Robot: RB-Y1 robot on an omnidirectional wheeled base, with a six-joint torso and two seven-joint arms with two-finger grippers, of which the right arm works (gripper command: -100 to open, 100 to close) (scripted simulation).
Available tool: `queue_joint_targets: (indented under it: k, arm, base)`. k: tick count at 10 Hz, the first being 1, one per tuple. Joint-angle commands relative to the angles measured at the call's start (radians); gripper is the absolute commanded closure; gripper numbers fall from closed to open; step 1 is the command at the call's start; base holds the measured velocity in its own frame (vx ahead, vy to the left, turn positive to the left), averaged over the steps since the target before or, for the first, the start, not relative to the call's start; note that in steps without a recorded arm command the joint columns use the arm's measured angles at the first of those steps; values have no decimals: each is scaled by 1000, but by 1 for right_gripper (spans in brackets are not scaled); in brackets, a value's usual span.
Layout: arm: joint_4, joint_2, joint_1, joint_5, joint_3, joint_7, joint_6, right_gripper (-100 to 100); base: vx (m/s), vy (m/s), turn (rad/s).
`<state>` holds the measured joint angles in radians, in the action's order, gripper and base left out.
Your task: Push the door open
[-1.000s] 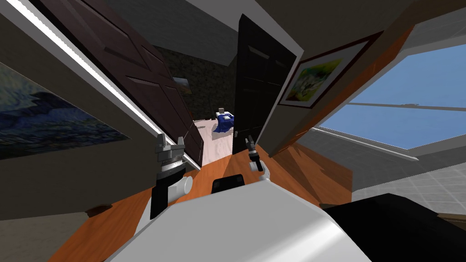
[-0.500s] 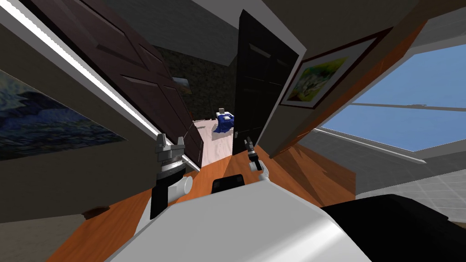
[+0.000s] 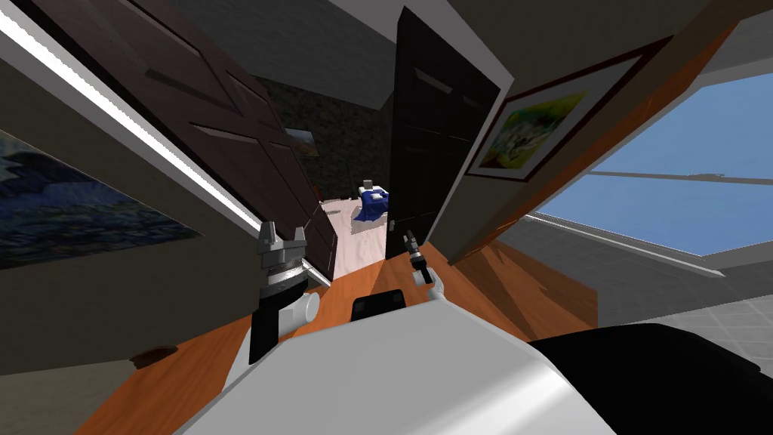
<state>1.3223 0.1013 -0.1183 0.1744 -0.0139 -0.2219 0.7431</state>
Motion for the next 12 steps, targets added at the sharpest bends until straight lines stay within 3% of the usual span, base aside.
queue_joint_targets:
  k: [1, 2, 4, 12]
  arm:
    - [-42, 5, 14, 4, -2, -9, 5, -100]
    - [-42, 5, 14, 4, -2, -9, 5, -100]
    - [-116, 12, 44, 21, -2, -26, 20, -100]
    - [-308, 25, 101, 53, -4, -59, 49, -100]
  base:
    - [61, -16, 9]
    - [20, -14, -1]
    - [55, -16, 15]
    - [55, -20, 10]
